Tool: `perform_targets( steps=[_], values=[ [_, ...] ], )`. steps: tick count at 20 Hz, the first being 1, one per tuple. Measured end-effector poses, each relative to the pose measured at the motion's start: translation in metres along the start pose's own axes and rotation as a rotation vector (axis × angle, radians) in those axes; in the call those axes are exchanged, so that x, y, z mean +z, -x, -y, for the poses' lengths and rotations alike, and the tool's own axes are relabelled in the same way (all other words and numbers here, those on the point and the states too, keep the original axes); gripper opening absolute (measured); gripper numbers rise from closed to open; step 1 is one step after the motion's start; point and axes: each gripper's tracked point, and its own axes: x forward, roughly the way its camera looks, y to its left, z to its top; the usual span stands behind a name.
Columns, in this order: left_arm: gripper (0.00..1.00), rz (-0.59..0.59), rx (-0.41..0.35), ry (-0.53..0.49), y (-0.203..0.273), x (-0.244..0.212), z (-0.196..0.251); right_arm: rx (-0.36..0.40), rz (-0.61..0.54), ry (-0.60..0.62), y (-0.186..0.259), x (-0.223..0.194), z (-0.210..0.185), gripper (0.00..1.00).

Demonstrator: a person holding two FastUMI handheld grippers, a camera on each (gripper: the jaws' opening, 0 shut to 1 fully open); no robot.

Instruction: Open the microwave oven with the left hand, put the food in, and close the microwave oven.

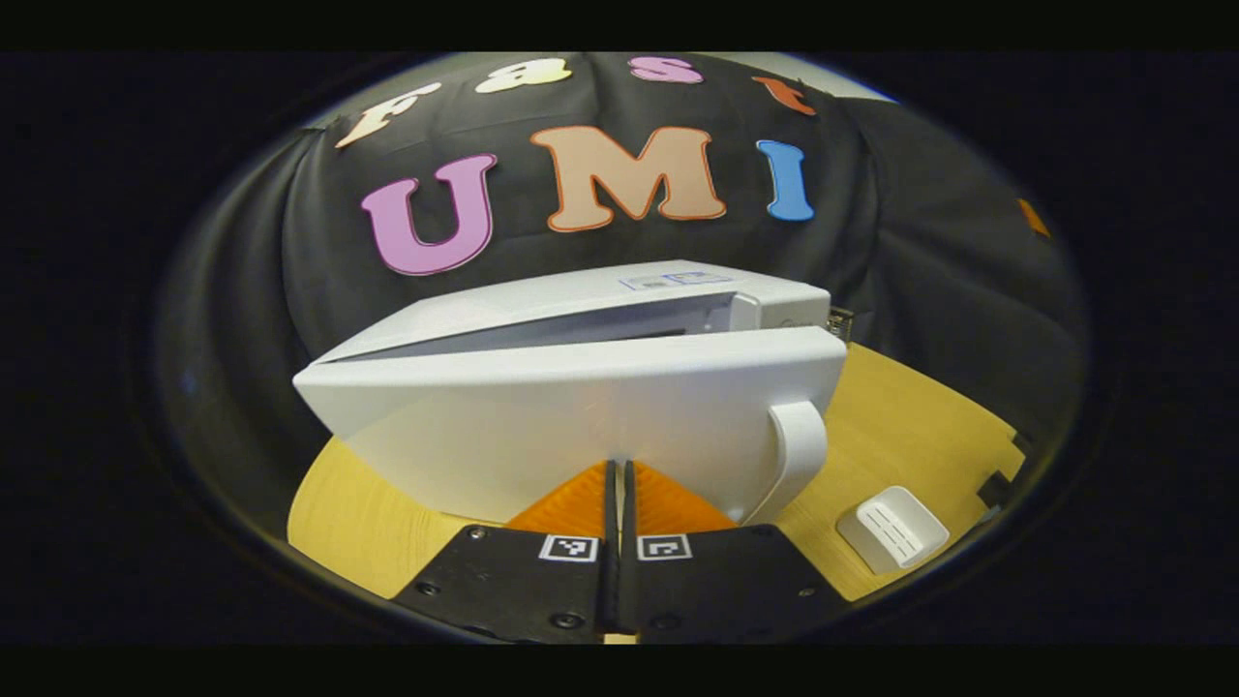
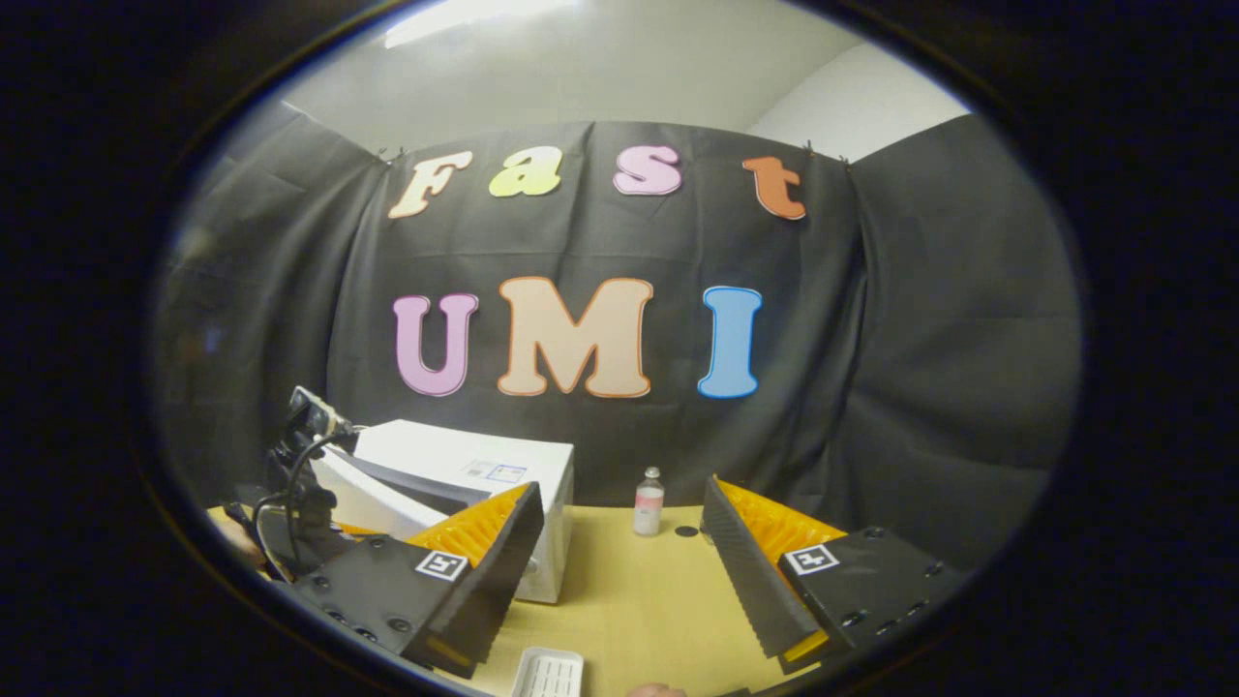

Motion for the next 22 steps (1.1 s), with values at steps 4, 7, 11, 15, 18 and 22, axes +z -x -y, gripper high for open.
perform_targets(
  steps=[4, 7, 11, 15, 18, 22],
  values=[
    [0.01, 0.018, -0.002, -0.012, -0.022, 0.015, 0.005, -0.018, -0.005, 0.0, 0.0, 0.001, 0.008, 0.96],
    [0.01, 0.03, -0.002, -0.012, -0.032, 0.022, 0.007, -0.031, -0.004, 0.009, 0.002, 0.003, 0.014, 0.96],
    [0.02, 0.022, -0.008, 0.015, -0.034, 0.021, 0.01, -0.046, -0.006, 0.01, 0.004, 0.004, 0.018, 0.96],
    [0.01, 0.024, -0.002, 0.024, -0.034, 0.022, 0.01, -0.051, -0.011, 0.005, 0.004, 0.003, 0.019, 0.96],
    [0.0, 0.02, -0.004, 0.049, -0.034, 0.022, 0.011, -0.053, -0.013, -0.009, 0.003, 0.004, 0.018, 0.96],
    [0.01, 0.013, -0.004, 0.063, -0.034, 0.022, 0.013, -0.05, -0.012, -0.002, 0.004, 0.004, 0.018, 0.96]
  ],
)
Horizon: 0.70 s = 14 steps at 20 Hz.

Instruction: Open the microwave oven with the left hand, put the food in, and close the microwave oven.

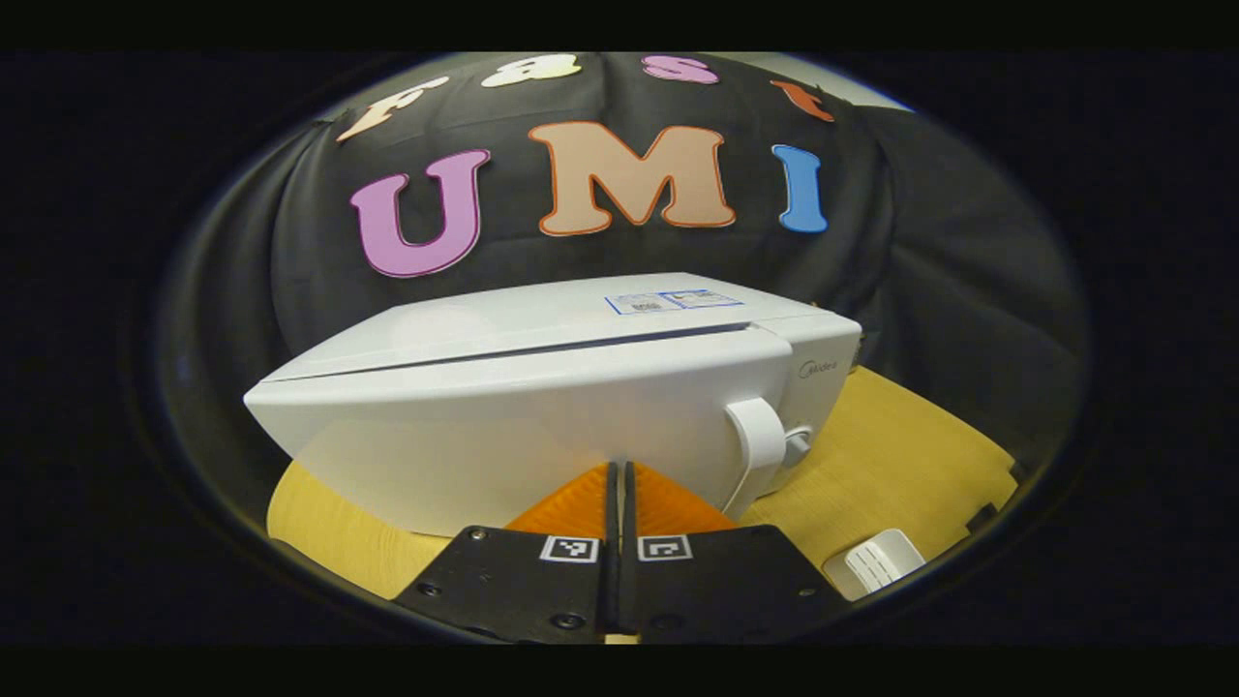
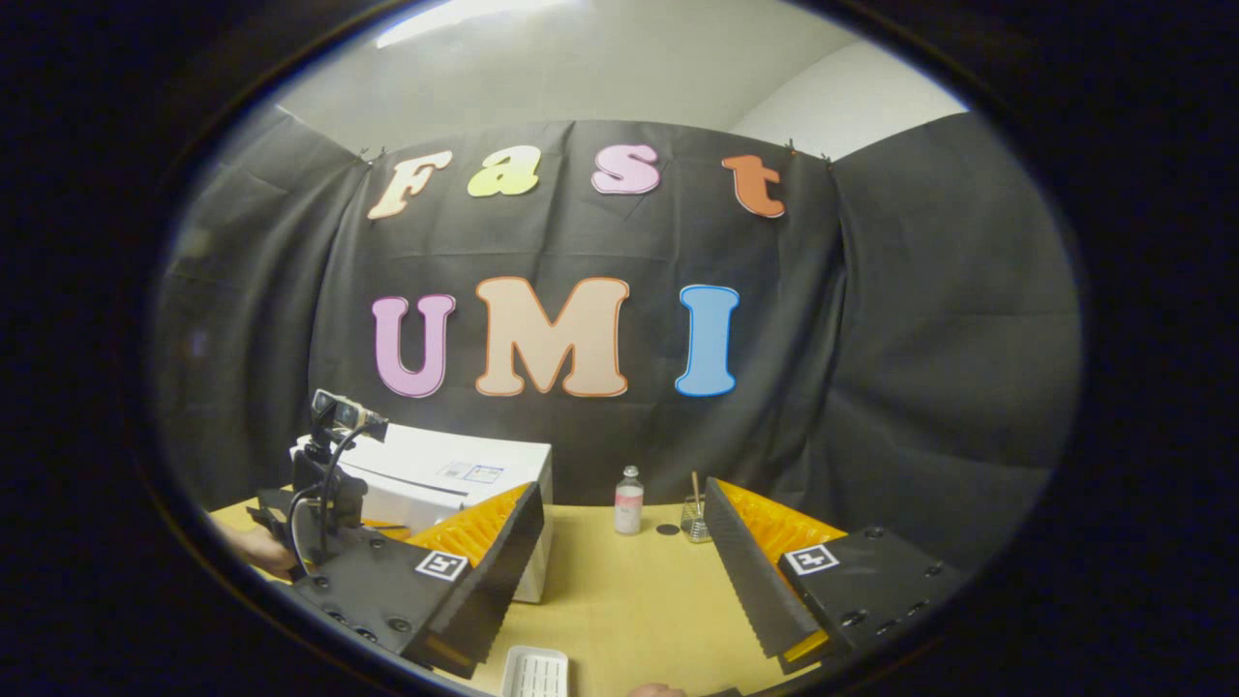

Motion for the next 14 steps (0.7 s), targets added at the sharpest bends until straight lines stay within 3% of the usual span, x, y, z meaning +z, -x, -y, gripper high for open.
perform_targets(
  steps=[3, 6, 10, 11, 13, 14],
  values=[
    [0.01, -0.002, -0.003, -0.005, 0.001, 0.0, -0.001, -0.003, 0.0, 0.002, 0.002, 0.0, 0.002, 1.0],
    [0.01, 0.003, -0.003, -0.002, 0.0, 0.001, -0.002, -0.007, 0.006, 0.005, 0.004, 0.002, 0.004, 0.96],
    [0.01, -0.044, -0.062, 0.025, -0.008, -0.009, 0.013, 0.0, -0.008, 0.0, 0.007, -0.001, 0.002, 1.0],
    [0.0, -0.046, -0.058, 0.044, -0.008, -0.009, 0.011, 0.003, -0.009, 0.002, 0.009, 0.0, 0.001, 0.96],
    [0.0, -0.007, -0.058, 0.05, -0.014, 0.004, 0.004, 0.006, -0.008, 0.009, 0.012, 0.0, 0.001, 1.0],
    [0.01, -0.027, -0.112, 0.114, -0.019, 0.002, 0.017, 0.012, -0.014, 0.01, 0.015, -0.001, 0.0, 0.96]
  ],
)
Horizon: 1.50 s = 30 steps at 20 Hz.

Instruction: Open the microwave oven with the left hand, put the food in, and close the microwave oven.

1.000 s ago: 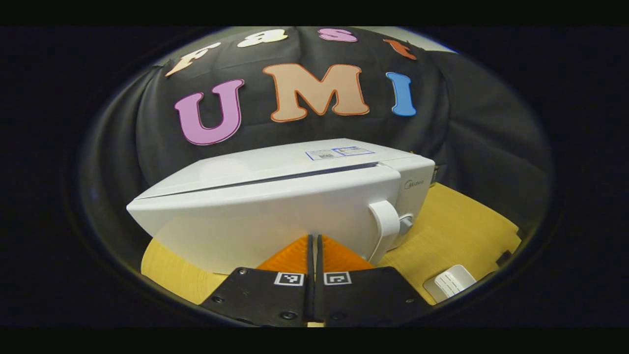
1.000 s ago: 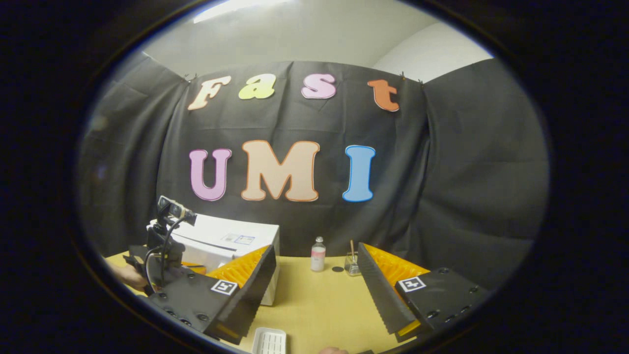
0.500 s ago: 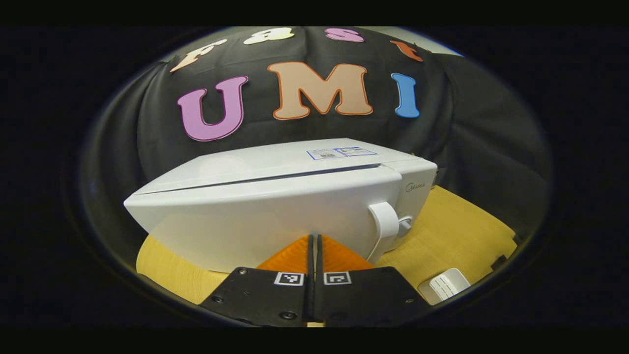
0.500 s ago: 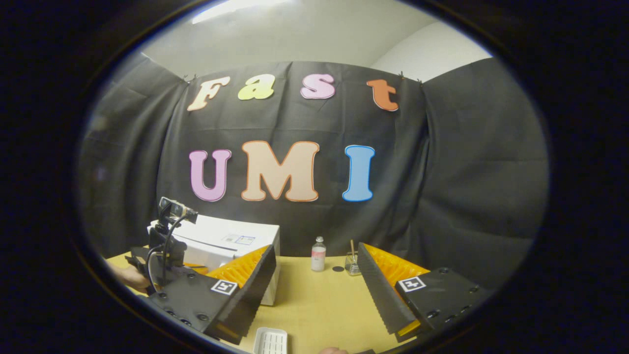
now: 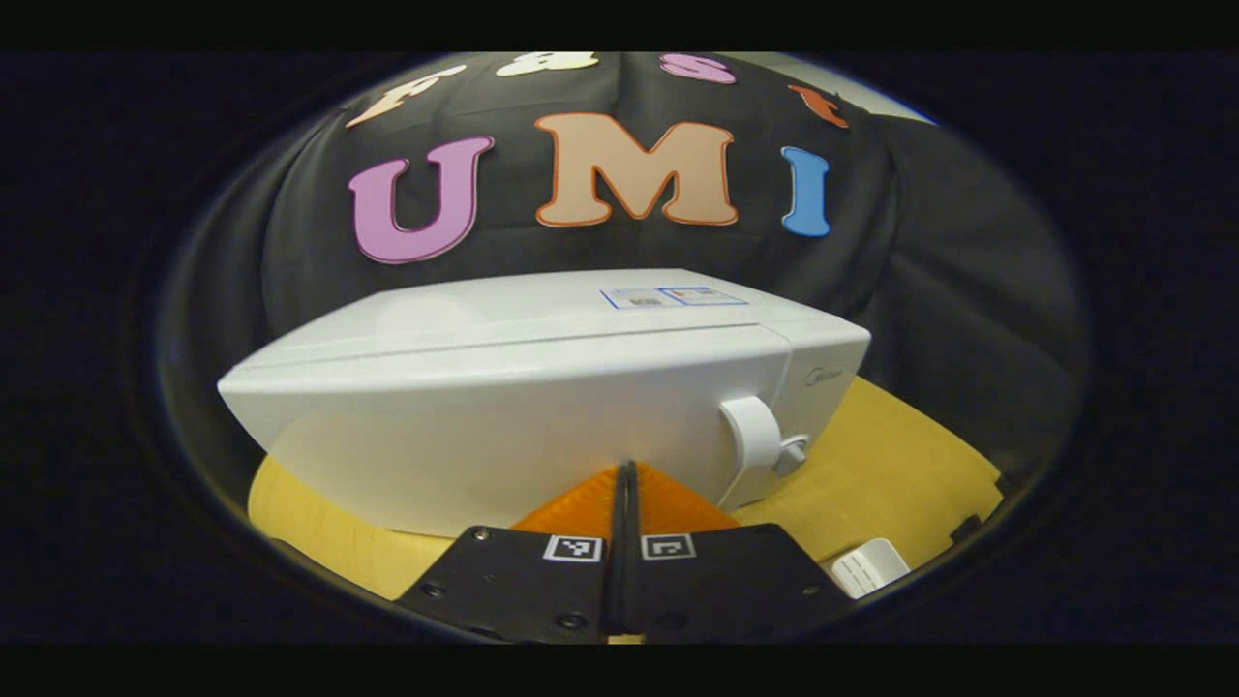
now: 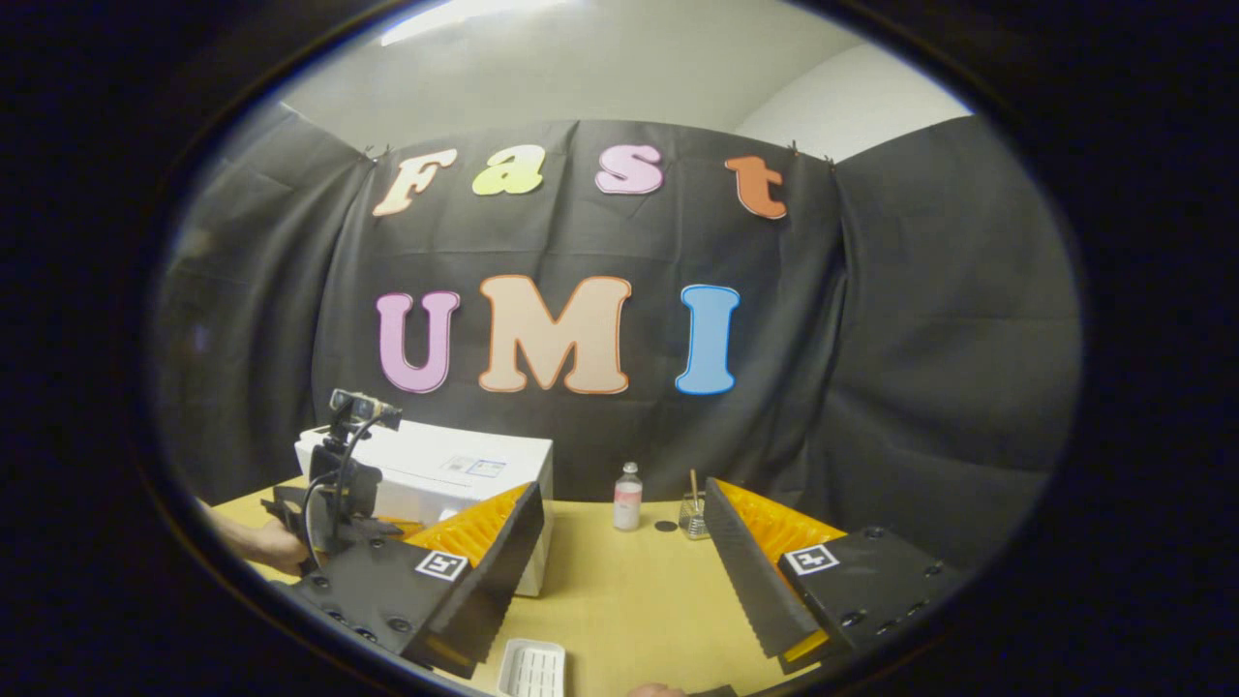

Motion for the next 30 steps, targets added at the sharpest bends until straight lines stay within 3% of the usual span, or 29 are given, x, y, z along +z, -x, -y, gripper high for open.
perform_targets(
  steps=[2, 4, 6, 17, 20, 21, 22, 30],
  values=[
    [0.0, -0.043, -0.005, 0.032, 0.007, -0.004, 0.008, 0.013, -0.013, 0.002, 0.003, -0.004, -0.004, 0.96],
    [0.01, 0.034, 0.064, -0.051, 0.016, 0.014, -0.003, 0.018, -0.02, 0.005, 0.006, -0.006, -0.007, 0.97],
    [0.0, 0.071, 0.071, -0.085, 0.03, 0.02, -0.001, 0.024, -0.014, -0.009, 0.009, -0.003, -0.012, 0.96],
    [0.01, 0.256, 0.155, -0.042, 0.156, 0.081, -0.037, 0.105, -0.013, 0.009, -0.005, -0.004, -0.053, 0.96],
    [0.0, 0.307, 0.185, -0.046, 0.183, 0.098, -0.051, 0.136, -0.004, 0.013, -0.011, 0.0, -0.067, 1.0],
    [0.0, 0.319, 0.195, -0.046, 0.191, 0.103, -0.055, 0.145, 0.002, 0.019, -0.013, 0.003, -0.071, 0.96],
    [0.0, 0.337, 0.203, -0.045, 0.199, 0.11, -0.058, 0.155, 0.009, 0.025, -0.015, 0.006, -0.076, 1.0],
    [0.01, 0.483, 0.26, -0.081, 0.255, 0.16, -0.069, 0.197, 0.037, 0.063, -0.02, 0.018, -0.099, 0.96]
  ],
)
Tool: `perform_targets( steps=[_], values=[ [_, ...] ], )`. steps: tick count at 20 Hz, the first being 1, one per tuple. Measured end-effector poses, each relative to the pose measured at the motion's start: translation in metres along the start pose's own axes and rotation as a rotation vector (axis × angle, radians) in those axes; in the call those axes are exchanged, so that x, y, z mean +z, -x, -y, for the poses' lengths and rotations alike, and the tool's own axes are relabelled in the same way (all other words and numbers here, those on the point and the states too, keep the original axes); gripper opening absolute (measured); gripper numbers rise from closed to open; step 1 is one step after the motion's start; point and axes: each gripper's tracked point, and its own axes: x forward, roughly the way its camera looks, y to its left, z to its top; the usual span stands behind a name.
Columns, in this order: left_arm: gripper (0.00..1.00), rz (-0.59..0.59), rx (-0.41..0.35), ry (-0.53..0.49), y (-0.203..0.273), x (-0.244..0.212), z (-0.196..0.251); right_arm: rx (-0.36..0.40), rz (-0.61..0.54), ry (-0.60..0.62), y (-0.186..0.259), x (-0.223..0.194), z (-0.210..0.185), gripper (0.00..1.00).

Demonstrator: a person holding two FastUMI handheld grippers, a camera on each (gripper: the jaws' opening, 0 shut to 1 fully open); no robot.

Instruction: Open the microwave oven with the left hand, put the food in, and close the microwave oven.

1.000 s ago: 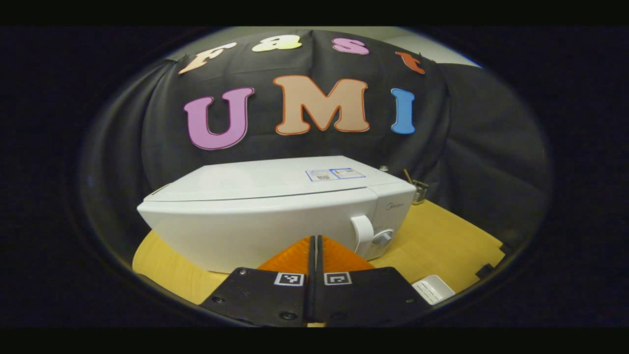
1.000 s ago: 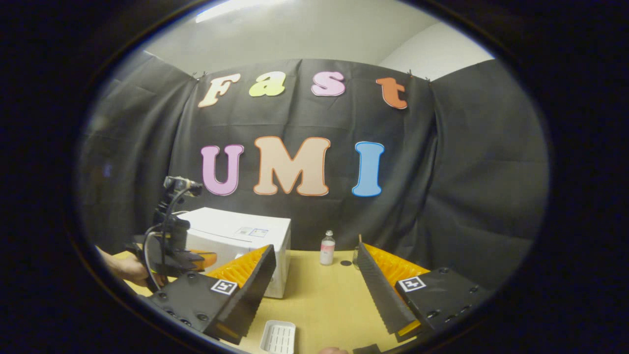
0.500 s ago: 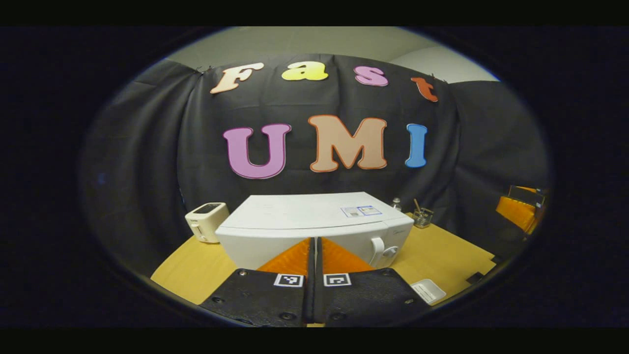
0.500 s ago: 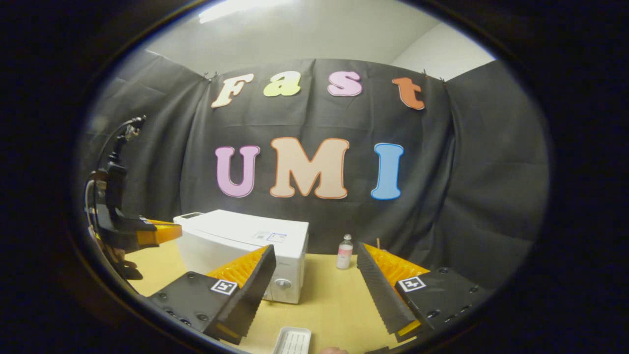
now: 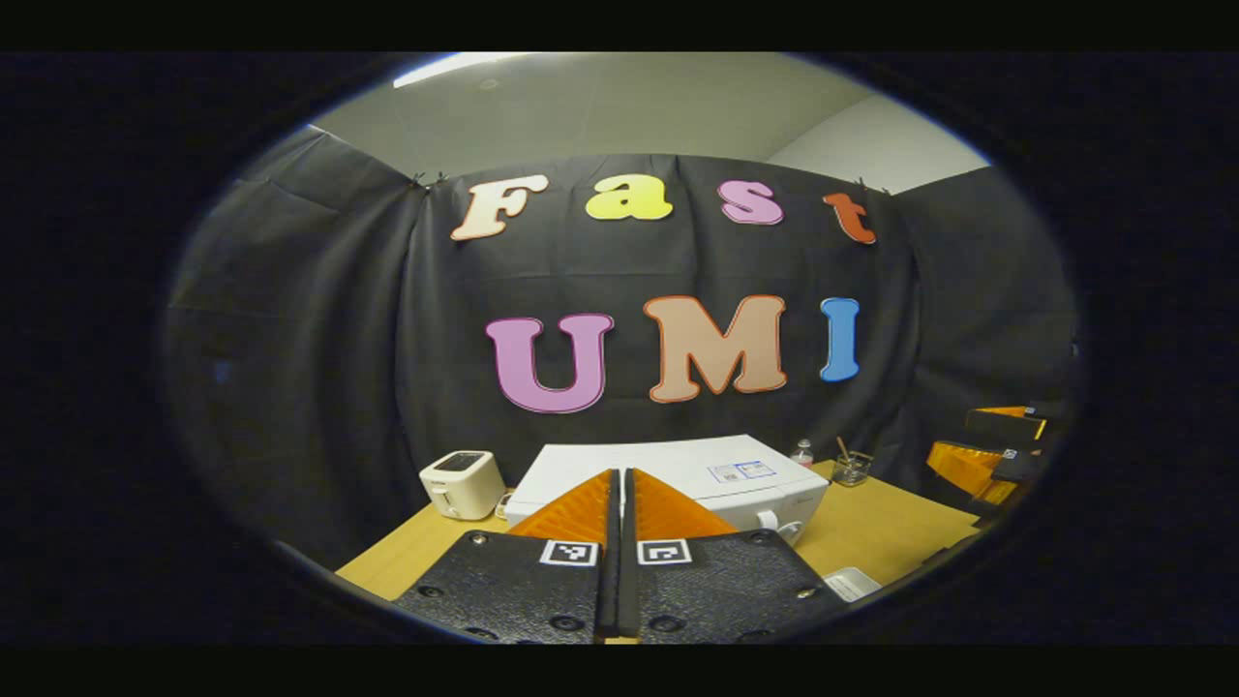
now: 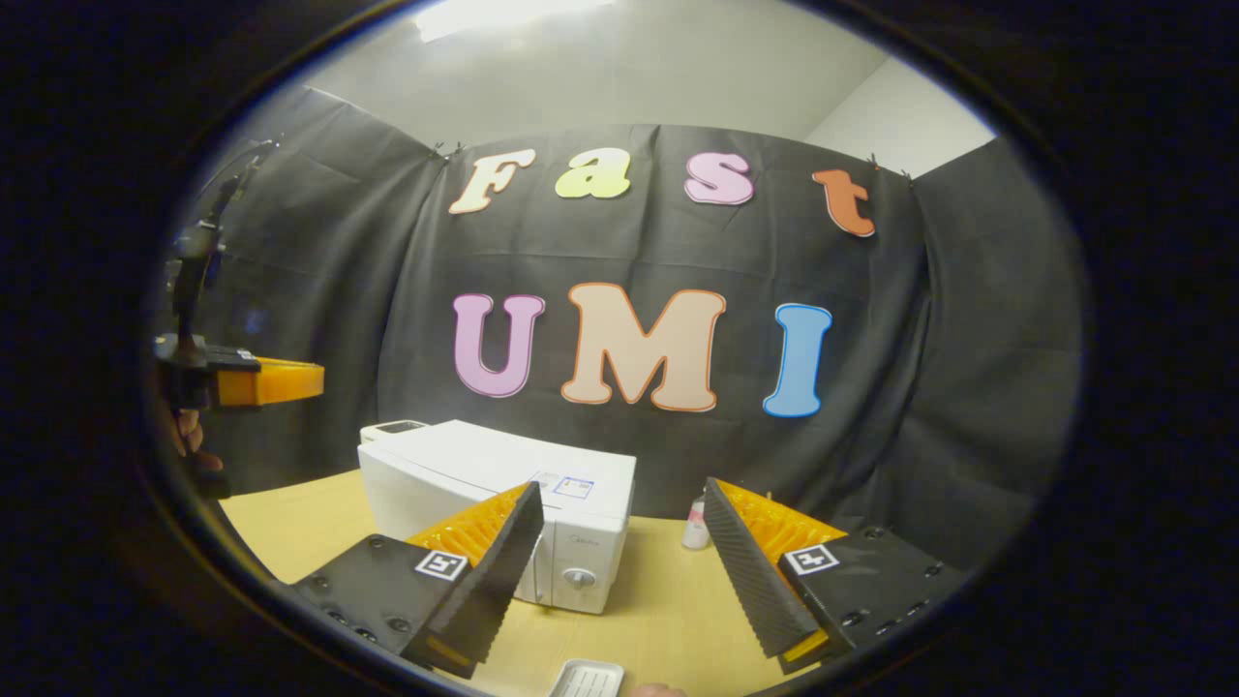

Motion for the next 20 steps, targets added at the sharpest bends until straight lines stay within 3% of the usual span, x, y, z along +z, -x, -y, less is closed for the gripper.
perform_targets(
  steps=[4, 7, 10, 13, 20],
  values=[
    [0.01, 0.04, 0.041, -0.012, 0.011, 0.011, -0.005, 0.004, 0.005, -0.003, -0.002, 0.002, -0.004, 0.96],
    [0.94, -0.028, 0.059, -0.059, 0.016, -0.014, -0.005, 0.006, 0.001, -0.014, -0.002, 0.001, -0.008, 0.97],
    [0.98, -0.056, 0.035, -0.01, 0.017, -0.026, 0.003, 0.009, 0.003, -0.009, -0.002, 0.002, -0.01, 0.97],
    [1.0, -0.069, 0.065, 0.0, 0.015, -0.031, -0.009, 0.009, -0.002, -0.005, -0.002, 0.0, -0.012, 0.96],
    [0.98, -0.077, 0.056, 0.018, 0.016, -0.033, -0.01, 0.003, -0.012, 0.004, -0.001, -0.002, -0.014, 0.96]
  ],
)
